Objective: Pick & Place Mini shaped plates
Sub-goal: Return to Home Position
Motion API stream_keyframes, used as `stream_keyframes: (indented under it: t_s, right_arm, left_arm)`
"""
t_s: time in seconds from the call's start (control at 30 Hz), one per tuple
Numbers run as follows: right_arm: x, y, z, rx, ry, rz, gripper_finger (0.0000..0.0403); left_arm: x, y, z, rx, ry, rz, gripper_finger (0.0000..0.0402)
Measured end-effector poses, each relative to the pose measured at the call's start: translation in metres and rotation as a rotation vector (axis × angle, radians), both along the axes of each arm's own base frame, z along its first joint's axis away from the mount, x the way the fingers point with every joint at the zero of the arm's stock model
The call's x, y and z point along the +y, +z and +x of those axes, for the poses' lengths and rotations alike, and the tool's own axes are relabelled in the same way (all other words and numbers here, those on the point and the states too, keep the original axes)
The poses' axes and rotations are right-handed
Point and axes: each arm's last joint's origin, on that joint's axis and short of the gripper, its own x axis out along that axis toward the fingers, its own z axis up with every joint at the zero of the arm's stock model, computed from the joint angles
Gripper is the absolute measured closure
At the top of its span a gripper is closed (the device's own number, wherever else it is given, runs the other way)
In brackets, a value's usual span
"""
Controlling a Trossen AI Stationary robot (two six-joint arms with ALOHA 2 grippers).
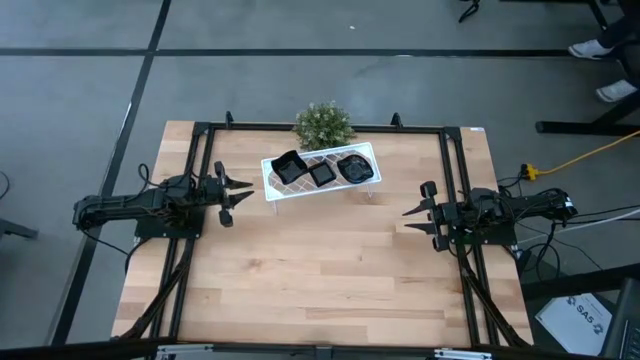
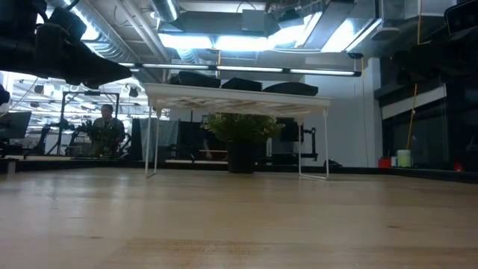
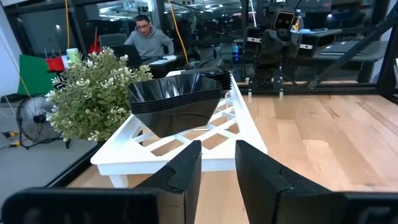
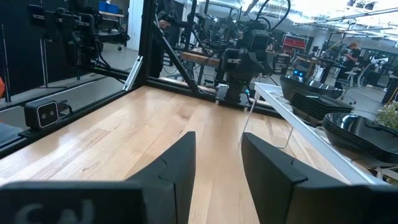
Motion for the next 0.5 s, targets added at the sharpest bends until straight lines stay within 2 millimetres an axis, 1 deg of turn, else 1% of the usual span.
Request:
stream_keyframes:
  t_s: [0.5]
  right_arm:
    - [0.0000,-0.0002,0.0000,0.001,0.000,0.000,0.0273]
  left_arm:
    - [0.0000,0.0000,0.0000,0.000,0.000,0.000,0.0309]
